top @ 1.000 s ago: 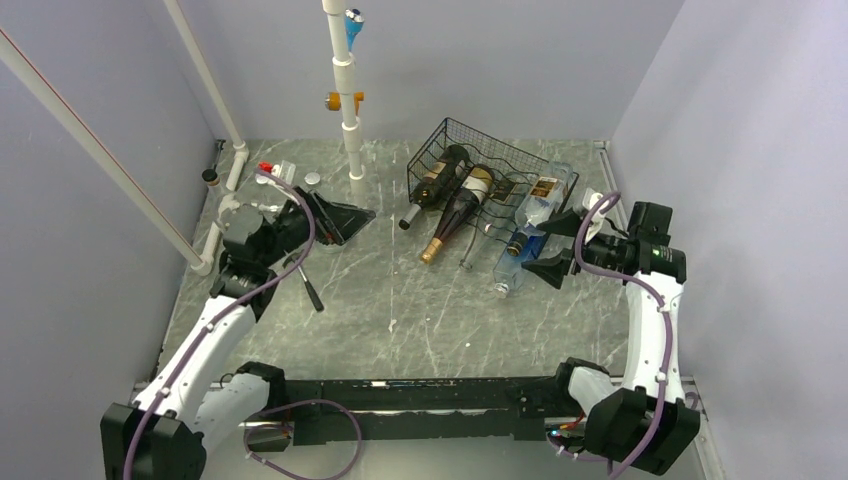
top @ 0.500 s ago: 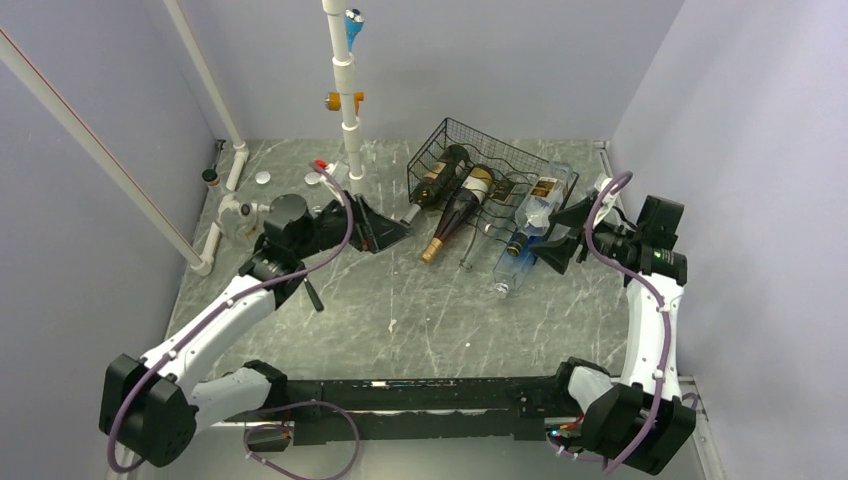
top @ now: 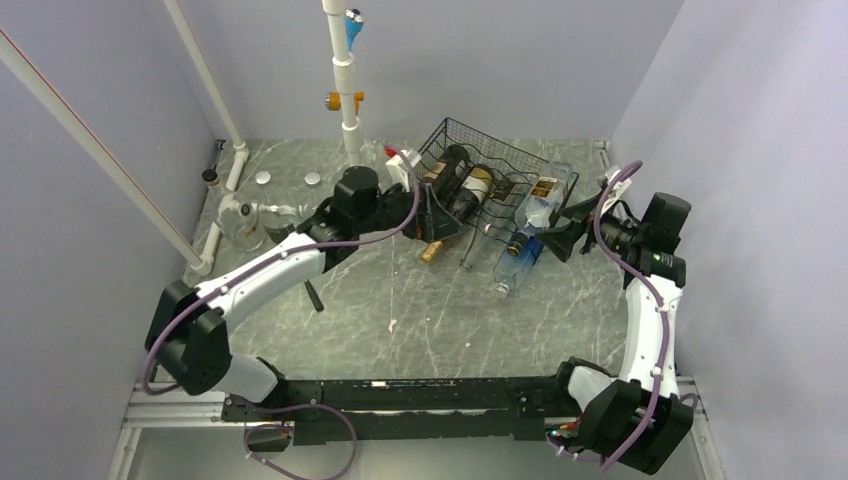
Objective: Take the wine bottle off the wine rack
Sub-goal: Pick up the wine bottle from the wine rack.
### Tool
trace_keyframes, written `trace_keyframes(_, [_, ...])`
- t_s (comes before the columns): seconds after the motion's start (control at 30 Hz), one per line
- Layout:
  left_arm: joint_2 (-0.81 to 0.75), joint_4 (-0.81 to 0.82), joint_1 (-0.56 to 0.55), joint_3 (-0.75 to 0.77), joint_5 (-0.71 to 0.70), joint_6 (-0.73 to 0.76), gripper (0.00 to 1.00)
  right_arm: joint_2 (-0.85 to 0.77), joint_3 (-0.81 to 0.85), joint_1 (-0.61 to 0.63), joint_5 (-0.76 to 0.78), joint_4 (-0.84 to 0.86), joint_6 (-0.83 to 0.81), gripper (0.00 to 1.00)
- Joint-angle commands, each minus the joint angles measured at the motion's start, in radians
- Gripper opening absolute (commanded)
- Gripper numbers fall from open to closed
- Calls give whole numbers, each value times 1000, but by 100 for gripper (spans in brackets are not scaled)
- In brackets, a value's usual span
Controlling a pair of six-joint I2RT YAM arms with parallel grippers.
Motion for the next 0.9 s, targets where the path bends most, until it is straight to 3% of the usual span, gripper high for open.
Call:
trace_keyframes(0.0, [79, -43, -47, 112, -22, 45, 100, -14, -16, -10, 54, 100, 99, 100])
trace_keyframes(0.87, [417, -182, -180, 467, -215, 129, 99, -9, -55, -18, 420, 248, 325, 100])
